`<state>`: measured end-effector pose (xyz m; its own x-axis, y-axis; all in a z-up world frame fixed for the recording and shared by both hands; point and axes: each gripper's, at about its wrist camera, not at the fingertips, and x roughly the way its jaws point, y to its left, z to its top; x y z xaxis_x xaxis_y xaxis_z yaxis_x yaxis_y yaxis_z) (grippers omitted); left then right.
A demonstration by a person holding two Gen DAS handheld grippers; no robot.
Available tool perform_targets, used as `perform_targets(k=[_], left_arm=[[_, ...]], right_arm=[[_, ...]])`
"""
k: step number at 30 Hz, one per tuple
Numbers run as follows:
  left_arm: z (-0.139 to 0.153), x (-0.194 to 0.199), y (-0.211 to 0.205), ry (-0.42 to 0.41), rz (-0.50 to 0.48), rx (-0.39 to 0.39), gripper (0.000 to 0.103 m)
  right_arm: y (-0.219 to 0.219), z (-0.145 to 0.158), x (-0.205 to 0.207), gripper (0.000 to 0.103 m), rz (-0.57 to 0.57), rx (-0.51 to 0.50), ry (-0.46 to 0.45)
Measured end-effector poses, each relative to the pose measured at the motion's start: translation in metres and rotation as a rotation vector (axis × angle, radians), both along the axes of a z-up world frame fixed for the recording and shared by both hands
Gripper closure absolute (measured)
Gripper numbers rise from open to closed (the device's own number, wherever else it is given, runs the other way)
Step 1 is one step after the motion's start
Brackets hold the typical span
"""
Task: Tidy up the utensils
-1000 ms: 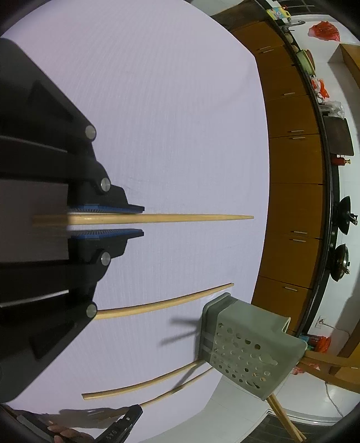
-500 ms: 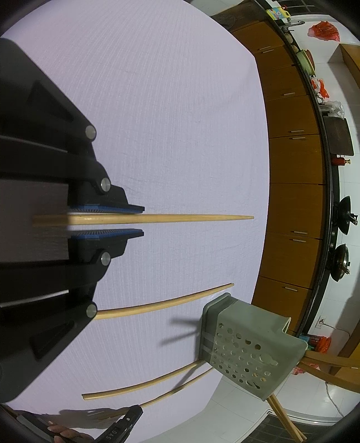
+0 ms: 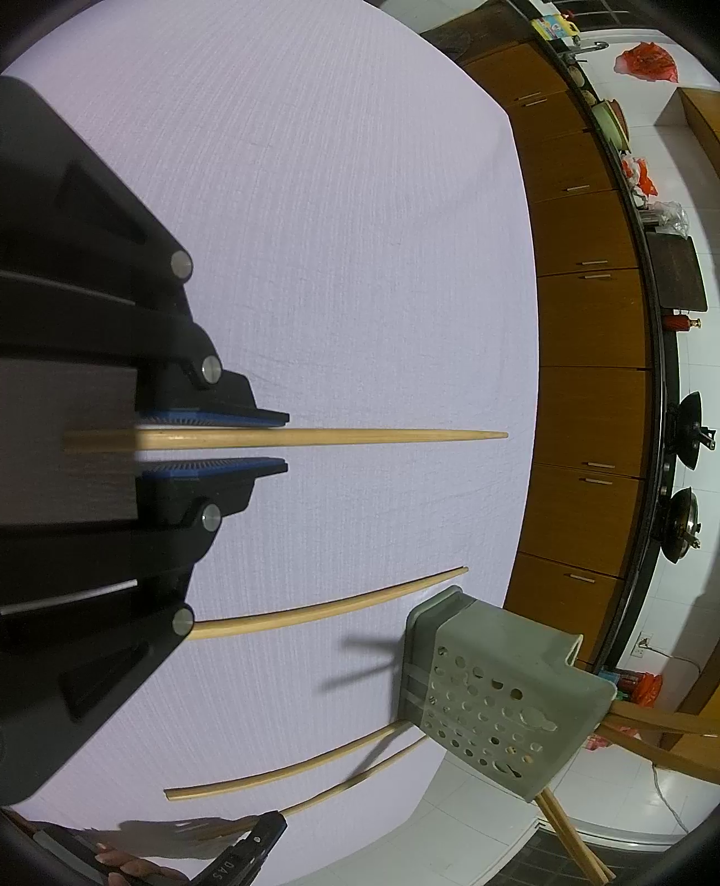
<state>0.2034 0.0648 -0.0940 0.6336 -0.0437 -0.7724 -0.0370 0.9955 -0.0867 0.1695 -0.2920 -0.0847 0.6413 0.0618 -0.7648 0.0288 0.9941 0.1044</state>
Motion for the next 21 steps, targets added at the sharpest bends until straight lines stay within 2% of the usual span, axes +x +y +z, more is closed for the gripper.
perform_targets(k=[21], left_arm=[[-0.0014,-0.0028,-0.0064,0.002,-0.009,0.034,0.09]], right_arm=[[0.0,0.0001,0.0011,0.095,0.002,-0.011,0.001]])
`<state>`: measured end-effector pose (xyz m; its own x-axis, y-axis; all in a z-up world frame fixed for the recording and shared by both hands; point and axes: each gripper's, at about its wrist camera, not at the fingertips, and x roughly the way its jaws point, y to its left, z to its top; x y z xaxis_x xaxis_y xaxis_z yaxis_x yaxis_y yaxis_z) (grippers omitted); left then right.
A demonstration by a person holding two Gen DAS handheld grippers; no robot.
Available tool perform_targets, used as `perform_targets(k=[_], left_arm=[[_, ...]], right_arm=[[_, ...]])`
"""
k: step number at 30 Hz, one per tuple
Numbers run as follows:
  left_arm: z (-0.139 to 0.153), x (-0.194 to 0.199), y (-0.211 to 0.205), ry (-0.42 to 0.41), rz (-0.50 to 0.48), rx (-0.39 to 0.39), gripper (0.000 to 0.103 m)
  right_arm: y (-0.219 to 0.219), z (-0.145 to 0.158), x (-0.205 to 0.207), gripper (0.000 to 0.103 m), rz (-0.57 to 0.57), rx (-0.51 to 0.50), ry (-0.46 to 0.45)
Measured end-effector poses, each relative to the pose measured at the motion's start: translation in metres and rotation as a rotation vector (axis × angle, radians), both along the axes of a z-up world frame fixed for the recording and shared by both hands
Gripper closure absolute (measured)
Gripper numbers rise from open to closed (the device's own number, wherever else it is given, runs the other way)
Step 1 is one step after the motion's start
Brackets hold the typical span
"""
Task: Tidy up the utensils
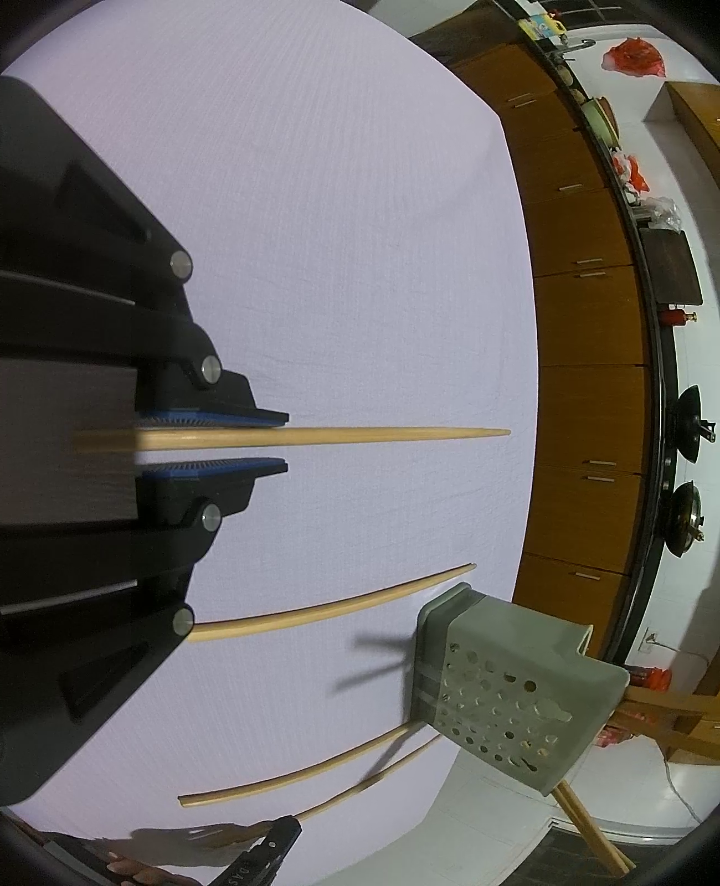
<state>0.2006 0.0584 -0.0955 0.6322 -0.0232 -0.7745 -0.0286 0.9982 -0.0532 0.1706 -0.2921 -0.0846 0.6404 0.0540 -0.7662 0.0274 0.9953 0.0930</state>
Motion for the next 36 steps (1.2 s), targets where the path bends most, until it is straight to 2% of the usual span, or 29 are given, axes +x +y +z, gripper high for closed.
perform_targets(k=[7,10,13,16,22,25,36], left_arm=[[0.0,0.0,-0.001,-0.001,0.001,-0.006,0.09],[0.0,0.0,-0.001,-0.003,0.005,-0.005,0.095],[0.005,-0.003,0.0,-0.017,0.004,0.015,0.095],[0.029,-0.013,0.003,-0.092,-0.002,0.003,0.095],[0.101,-0.032,0.005,-0.312,-0.027,-0.026,0.095],[0.132,-0.034,0.004,-0.385,-0.047,-0.041,0.095],[0.188,-0.042,-0.016,-0.495,-0.144,-0.109,0.095]], right_arm=[[0.001,0.0,-0.001,0.095,0.0,0.002,0.0],[-0.001,0.0,0.0,0.095,0.003,0.004,-0.001],[-0.005,0.006,-0.005,0.095,-0.007,-0.005,-0.035],[-0.012,0.028,-0.013,0.095,-0.012,0.022,-0.115],[-0.019,0.085,-0.027,0.095,-0.017,0.039,-0.309],[-0.018,0.111,-0.032,0.095,-0.013,0.048,-0.389],[-0.007,0.166,-0.043,0.095,0.024,0.078,-0.53]])
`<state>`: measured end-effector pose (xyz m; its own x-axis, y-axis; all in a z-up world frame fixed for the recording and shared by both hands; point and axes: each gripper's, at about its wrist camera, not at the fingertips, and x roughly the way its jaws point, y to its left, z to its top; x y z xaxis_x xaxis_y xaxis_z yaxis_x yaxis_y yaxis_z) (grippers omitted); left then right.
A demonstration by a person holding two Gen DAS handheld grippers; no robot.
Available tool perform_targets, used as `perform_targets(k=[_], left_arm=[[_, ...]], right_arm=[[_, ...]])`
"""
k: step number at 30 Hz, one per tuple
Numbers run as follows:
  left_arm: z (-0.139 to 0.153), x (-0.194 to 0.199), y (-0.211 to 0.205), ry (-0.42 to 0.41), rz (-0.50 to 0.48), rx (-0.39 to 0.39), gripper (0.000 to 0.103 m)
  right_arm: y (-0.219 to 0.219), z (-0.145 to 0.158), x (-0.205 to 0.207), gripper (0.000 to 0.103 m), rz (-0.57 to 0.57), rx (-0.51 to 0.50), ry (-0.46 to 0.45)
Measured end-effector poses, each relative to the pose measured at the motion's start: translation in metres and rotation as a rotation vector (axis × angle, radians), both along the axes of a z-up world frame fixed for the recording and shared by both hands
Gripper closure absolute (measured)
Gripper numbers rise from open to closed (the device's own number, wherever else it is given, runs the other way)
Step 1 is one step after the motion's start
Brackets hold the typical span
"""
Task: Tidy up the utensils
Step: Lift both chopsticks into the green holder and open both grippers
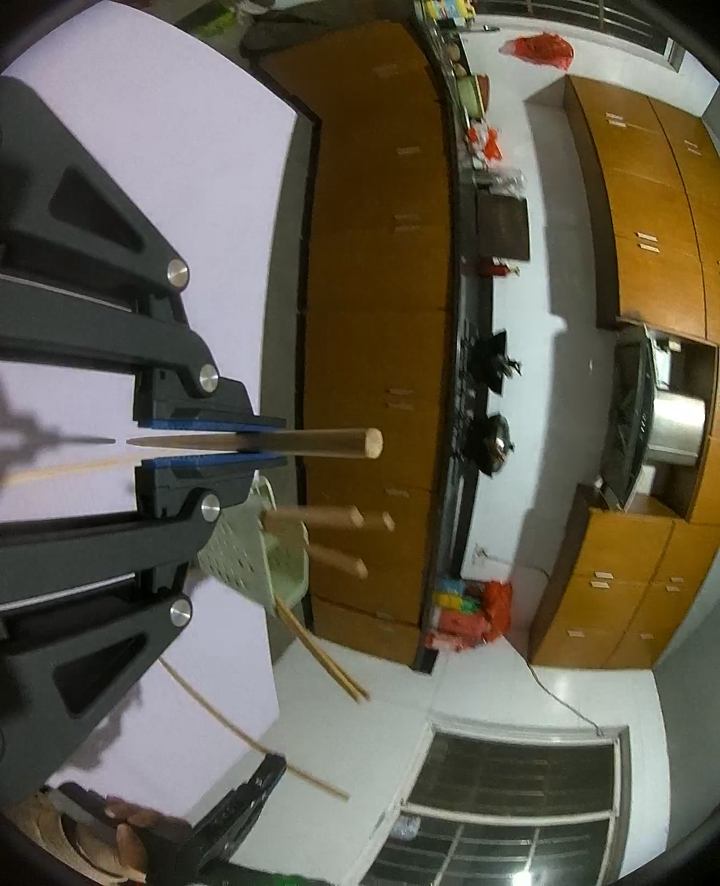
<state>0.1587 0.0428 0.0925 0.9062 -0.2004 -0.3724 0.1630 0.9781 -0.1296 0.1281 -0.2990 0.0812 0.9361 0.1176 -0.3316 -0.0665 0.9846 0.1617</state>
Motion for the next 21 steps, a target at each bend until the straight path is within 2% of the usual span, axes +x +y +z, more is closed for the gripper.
perform_targets(k=[4,7,10,14,17,21], left_arm=[[0.024,-0.004,-0.019,-0.058,-0.056,-0.038,0.095],[0.047,-0.004,-0.038,-0.129,-0.085,-0.064,0.095],[0.07,0.003,-0.057,-0.208,-0.085,-0.084,0.095],[0.086,0.024,-0.074,-0.275,-0.058,-0.074,0.095],[0.082,0.04,-0.081,-0.265,-0.039,-0.051,0.095],[0.06,0.064,-0.081,-0.23,-0.008,-0.05,0.095]], right_arm=[[0.008,0.028,-0.009,0.095,0.042,0.034,-0.089],[0.02,0.057,-0.013,0.095,0.084,0.06,-0.191],[0.031,0.077,-0.006,0.095,0.105,0.069,-0.27],[0.042,0.087,0.016,0.095,0.106,0.076,-0.332],[0.052,0.079,0.039,0.095,0.092,0.058,-0.321],[0.059,0.053,0.064,0.095,0.071,0.04,-0.243]])
